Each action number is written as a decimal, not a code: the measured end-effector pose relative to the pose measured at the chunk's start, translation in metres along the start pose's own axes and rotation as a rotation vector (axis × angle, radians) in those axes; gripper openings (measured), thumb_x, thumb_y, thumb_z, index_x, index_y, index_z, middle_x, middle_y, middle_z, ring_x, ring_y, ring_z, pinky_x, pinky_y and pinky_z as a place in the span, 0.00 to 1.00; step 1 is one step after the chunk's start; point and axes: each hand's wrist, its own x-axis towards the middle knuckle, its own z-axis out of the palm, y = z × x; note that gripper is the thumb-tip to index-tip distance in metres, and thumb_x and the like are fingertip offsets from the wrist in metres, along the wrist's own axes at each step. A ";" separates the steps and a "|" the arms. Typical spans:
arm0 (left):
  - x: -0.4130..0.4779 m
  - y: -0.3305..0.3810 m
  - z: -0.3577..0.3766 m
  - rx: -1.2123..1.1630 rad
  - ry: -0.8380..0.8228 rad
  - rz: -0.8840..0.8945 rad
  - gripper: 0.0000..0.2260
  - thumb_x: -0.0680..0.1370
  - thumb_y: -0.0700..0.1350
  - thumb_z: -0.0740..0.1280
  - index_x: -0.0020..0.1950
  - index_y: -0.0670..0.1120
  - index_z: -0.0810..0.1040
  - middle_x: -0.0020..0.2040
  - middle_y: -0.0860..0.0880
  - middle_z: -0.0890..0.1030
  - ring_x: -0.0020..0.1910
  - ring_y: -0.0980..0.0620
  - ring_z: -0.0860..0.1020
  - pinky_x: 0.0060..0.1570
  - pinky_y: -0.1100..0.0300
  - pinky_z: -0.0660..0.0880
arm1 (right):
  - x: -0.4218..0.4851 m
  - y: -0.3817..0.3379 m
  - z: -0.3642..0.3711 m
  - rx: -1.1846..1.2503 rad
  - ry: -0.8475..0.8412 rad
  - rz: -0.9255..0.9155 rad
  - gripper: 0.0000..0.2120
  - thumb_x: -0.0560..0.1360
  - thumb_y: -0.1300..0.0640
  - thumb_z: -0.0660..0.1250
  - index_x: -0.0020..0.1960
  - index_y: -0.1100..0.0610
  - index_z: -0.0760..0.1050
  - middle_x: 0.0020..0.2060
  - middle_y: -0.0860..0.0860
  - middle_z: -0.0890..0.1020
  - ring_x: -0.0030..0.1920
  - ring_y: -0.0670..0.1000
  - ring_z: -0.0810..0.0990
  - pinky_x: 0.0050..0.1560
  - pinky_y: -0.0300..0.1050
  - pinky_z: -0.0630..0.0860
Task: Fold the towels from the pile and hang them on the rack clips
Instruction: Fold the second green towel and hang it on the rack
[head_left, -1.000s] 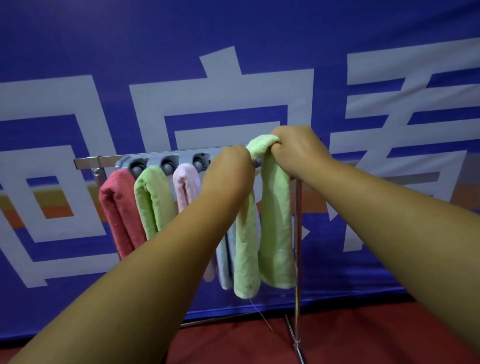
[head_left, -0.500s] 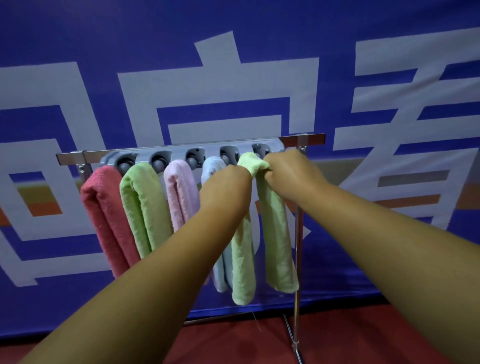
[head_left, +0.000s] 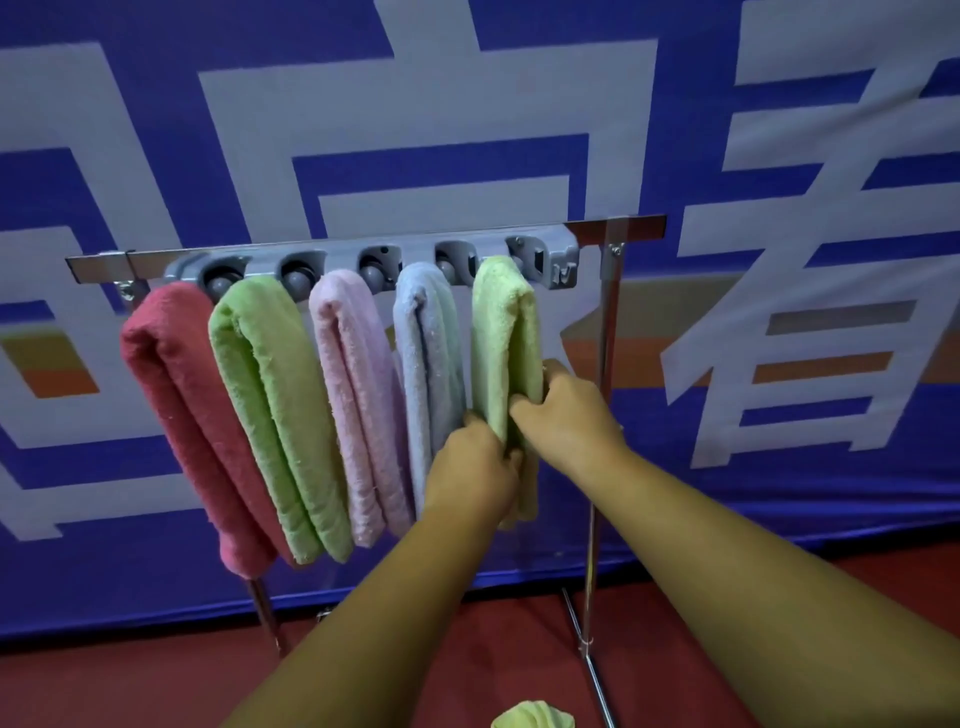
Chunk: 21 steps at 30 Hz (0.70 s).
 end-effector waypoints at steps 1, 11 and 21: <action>-0.001 -0.006 0.010 0.005 -0.023 -0.017 0.21 0.80 0.54 0.69 0.66 0.41 0.73 0.55 0.39 0.86 0.56 0.35 0.85 0.50 0.46 0.81 | -0.002 0.010 0.008 -0.004 -0.037 0.013 0.09 0.79 0.47 0.68 0.58 0.46 0.78 0.43 0.47 0.83 0.43 0.52 0.81 0.37 0.43 0.72; -0.007 -0.049 0.075 0.138 -0.057 -0.074 0.12 0.85 0.48 0.63 0.62 0.42 0.78 0.55 0.41 0.87 0.56 0.37 0.86 0.49 0.47 0.80 | -0.018 0.092 0.075 -0.074 -0.188 0.133 0.02 0.77 0.49 0.67 0.48 0.47 0.77 0.41 0.49 0.84 0.44 0.56 0.85 0.45 0.52 0.85; -0.016 -0.054 0.087 0.331 -0.049 0.005 0.06 0.84 0.42 0.64 0.56 0.44 0.79 0.51 0.44 0.87 0.50 0.40 0.87 0.39 0.52 0.72 | -0.042 0.118 0.101 -0.200 -0.225 0.144 0.15 0.81 0.45 0.69 0.61 0.54 0.80 0.48 0.54 0.86 0.47 0.60 0.86 0.47 0.58 0.85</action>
